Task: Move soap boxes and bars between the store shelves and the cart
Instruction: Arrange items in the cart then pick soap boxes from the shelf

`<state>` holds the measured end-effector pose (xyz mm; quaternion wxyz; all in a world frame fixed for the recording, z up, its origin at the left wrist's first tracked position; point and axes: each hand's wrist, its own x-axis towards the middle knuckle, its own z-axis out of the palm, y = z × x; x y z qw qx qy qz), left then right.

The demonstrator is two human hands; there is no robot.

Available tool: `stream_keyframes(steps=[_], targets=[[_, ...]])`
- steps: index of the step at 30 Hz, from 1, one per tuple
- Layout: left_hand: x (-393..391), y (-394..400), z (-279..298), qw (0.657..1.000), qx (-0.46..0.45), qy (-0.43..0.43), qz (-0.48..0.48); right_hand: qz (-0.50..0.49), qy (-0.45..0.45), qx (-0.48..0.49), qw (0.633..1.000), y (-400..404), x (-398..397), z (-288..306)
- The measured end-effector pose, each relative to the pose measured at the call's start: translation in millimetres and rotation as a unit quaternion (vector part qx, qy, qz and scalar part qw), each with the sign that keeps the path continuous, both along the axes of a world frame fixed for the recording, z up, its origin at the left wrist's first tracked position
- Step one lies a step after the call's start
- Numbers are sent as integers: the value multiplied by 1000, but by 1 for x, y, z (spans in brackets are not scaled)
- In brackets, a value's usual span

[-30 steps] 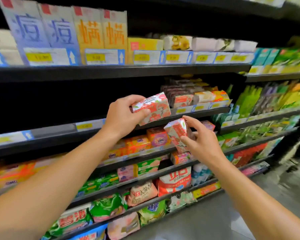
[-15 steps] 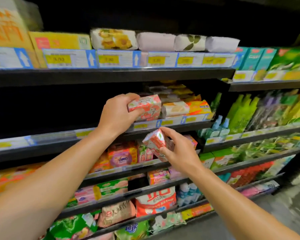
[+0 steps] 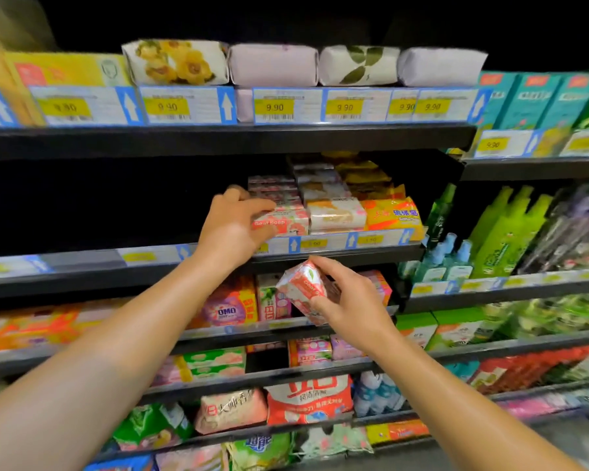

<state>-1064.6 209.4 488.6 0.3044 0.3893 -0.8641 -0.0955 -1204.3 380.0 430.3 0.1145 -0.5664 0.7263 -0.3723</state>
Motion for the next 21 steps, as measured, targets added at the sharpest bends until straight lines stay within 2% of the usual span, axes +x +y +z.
stream_keyframes(steps=[9, 21], targets=[[-5, 8, 3, 999, -35, -11, 19, 22, -10, 4, 1000, -5, -4, -8], [-6, 4, 2, 999, -32, -3, 12, 39, -7, 5, 999, -7, -4, -10]])
